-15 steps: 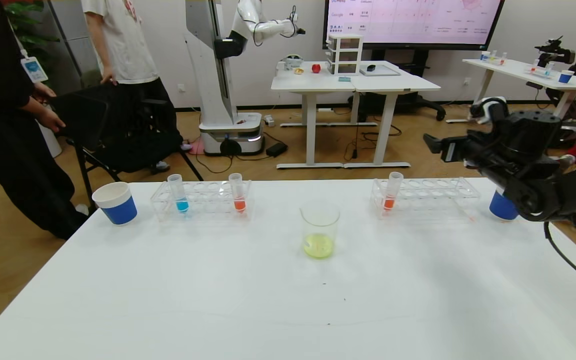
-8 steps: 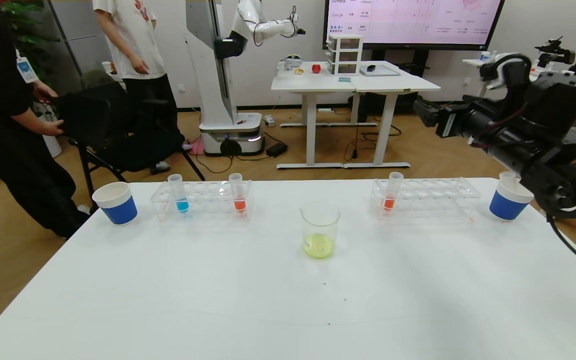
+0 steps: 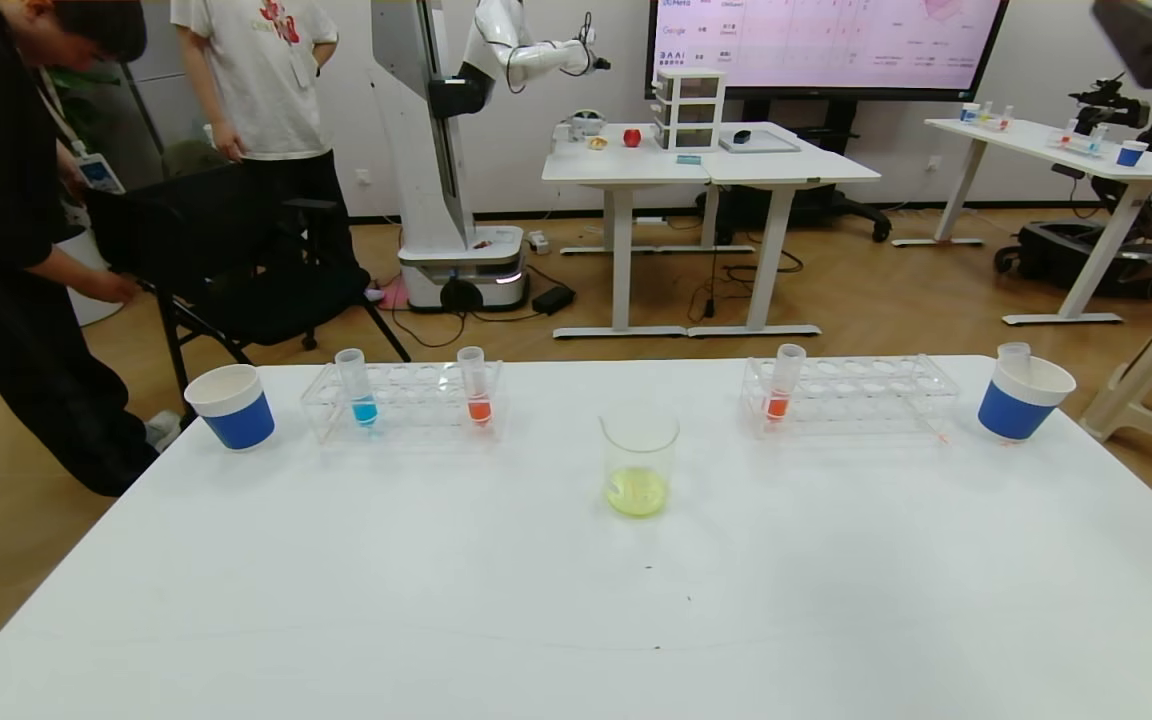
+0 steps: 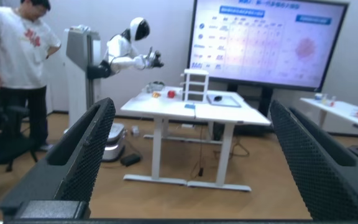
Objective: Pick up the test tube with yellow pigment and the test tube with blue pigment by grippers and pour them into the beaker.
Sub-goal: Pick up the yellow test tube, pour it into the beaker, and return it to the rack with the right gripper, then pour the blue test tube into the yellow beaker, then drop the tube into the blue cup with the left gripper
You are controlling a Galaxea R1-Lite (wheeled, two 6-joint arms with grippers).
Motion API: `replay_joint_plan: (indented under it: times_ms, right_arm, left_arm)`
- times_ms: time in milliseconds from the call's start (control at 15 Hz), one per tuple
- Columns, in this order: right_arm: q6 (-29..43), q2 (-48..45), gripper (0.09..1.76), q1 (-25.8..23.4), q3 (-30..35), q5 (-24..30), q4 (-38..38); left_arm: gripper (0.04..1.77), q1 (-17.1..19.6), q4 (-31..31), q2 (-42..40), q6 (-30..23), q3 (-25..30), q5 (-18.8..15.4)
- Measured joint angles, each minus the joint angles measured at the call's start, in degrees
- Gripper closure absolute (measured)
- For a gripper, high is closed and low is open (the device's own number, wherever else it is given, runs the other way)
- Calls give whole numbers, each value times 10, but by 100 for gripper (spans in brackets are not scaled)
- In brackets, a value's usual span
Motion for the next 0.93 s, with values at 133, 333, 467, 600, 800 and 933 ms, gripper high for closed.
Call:
replay_joint_plan:
  times_ms: [133,333,467,600,800,933]
  right_arm:
    - [0,-77,11,-19,34,2,1]
    - [-1,-206,11,-35,102,3,6]
    - [-10,-294,11,-39,154,13,8]
    - [-23,-379,11,-40,209,26,16]
    - [-34,-508,11,-41,284,40,78]
    - [-37,-596,11,-41,319,44,141]
  left_arm:
    - [6,0,0,0,0,0,0]
    - [6,0,0,0,0,0,0]
    - [6,0,0,0,0,0,0]
    - [6,0,0,0,0,0,0]
    - [6,0,0,0,0,0,0]
    - [6,0,0,0,0,0,0]
